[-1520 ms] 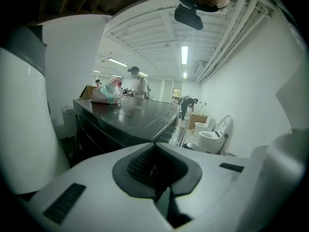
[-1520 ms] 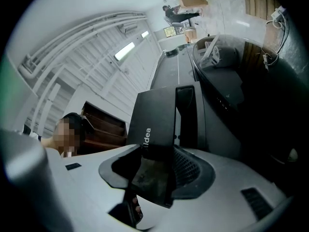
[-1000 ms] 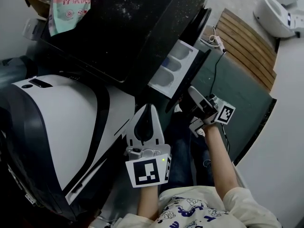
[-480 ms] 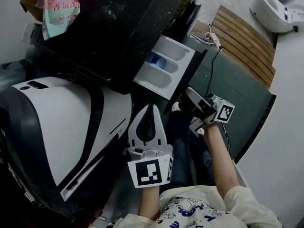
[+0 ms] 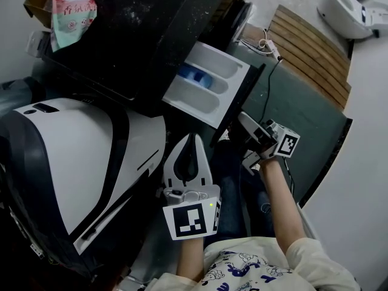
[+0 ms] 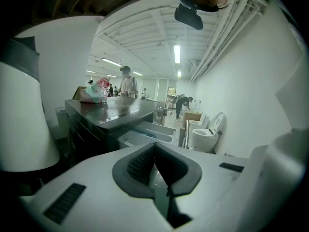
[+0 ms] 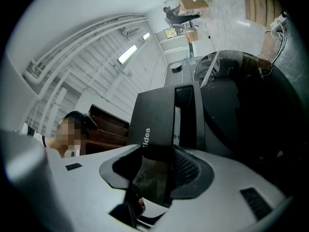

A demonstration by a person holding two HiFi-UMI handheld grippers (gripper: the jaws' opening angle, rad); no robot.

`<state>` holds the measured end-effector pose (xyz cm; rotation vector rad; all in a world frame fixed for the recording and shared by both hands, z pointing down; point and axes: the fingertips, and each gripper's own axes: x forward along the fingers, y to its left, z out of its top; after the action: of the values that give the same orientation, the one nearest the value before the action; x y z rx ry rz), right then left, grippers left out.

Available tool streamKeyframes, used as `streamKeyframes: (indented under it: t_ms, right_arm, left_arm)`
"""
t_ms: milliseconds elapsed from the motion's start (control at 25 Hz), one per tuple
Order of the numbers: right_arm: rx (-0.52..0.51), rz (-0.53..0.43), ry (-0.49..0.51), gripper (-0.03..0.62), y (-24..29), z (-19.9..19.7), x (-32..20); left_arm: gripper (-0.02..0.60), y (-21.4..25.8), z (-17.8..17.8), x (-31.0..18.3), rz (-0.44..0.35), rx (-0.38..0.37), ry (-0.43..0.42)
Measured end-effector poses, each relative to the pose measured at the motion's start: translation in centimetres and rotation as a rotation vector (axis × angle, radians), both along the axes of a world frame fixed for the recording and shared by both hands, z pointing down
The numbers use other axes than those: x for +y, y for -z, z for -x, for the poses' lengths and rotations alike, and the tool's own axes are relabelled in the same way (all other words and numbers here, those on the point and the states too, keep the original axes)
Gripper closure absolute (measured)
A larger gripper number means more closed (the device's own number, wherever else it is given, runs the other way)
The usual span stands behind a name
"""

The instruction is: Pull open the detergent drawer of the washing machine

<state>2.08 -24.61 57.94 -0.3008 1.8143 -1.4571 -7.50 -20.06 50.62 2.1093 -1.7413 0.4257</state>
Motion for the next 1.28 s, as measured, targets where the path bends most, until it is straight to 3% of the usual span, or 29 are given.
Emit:
streamKeyframes:
  t_ms: [480,720,1040,1280]
  right_arm:
    - [0.028,-0.001,-0.005,0.398,-0.3,-0.6,0.4]
    - [0.098,-0.014,-0.019,0.396,-0.5,-0.8,0.6]
    - [0.452,-0.060,-0.108,0.367,0.4,-2.5,1.6]
    - [0.826,-0.233,-0.188,0.401,6.1,-4.5,2.9]
  left_arm:
    - [0.568,0.0,-0.8,0.7,-0.001,0.003,-0.005]
    - [0.568,0.3,-1.0,1.0,-0.010,-0.001,0.001]
    - [0.568,2.6,-0.8,1.9,-0.049,-0.005,0.034]
    - [0.568,5.9,-0.3,3.0,-0.085,-0.009,0.074]
